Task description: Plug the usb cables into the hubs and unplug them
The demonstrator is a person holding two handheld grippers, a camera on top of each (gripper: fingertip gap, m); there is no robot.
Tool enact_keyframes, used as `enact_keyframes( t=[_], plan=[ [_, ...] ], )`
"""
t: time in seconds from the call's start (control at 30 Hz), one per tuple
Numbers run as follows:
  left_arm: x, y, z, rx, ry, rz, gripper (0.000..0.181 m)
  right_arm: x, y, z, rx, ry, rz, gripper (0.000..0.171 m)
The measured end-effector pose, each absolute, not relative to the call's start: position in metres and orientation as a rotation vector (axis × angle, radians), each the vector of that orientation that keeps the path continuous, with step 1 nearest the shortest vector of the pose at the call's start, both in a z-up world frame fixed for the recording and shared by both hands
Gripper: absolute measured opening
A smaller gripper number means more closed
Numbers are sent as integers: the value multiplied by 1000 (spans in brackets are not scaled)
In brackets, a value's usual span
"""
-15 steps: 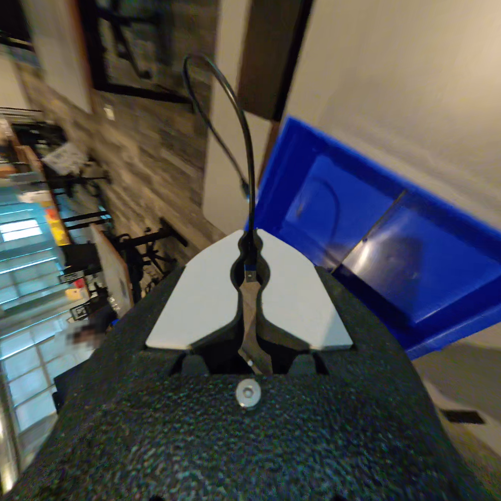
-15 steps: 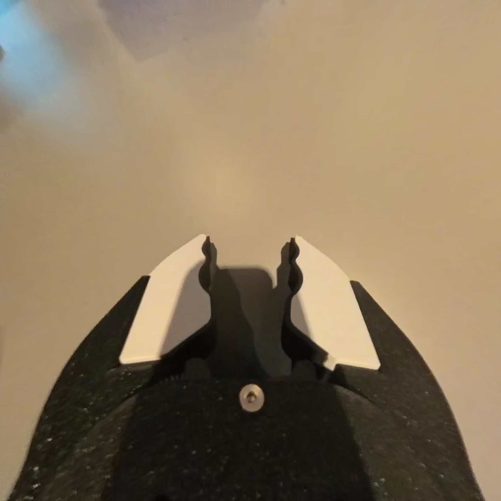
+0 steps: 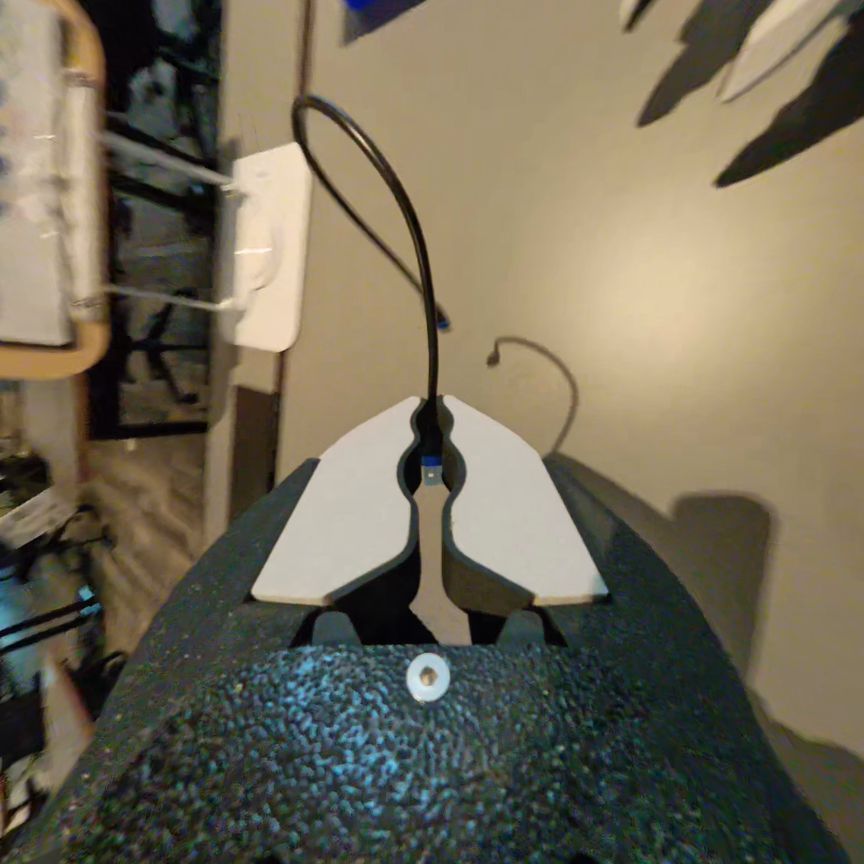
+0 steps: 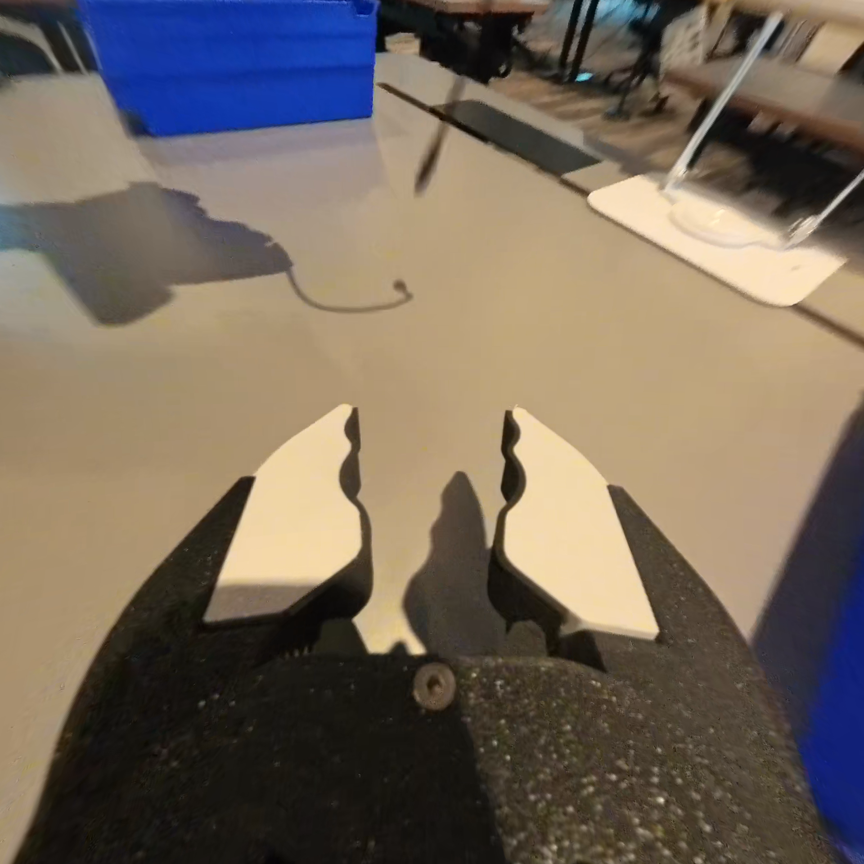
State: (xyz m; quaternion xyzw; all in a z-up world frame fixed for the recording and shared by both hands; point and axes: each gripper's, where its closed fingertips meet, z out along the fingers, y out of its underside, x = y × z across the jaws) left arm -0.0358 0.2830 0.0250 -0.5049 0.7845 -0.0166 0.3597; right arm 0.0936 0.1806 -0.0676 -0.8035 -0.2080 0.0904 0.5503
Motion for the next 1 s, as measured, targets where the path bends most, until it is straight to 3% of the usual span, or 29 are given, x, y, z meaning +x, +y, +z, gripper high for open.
enact_keyframes(
  t=[0.03, 0.2, 0.47, 0.67, 0.83, 1.0],
  plan=[
    [-28, 270, 6, -1316, 2062, -77, 2, 95, 174, -66, -1874, -527, 153, 58],
    [-4, 219, -63, -1356, 2188, -224, 2, 93, 149, -70, -1831, -659, 1, 56],
    [-1, 181, -124, -1390, 2272, -267, 7, 96, 136, -73, -1853, -670, 53, 58],
    [6, 187, -80, -1436, 1690, -759, 32, 84, 128, -107, -1991, -1057, 39, 60],
    [-43, 222, -6, -1251, 980, -1108, 24, 77, 143, -106, -2063, -1342, 64, 57],
    [-86, 250, 11, -1284, 578, -1412, 21, 67, 155, -116, -2217, -1504, 139, 54]
  ],
)
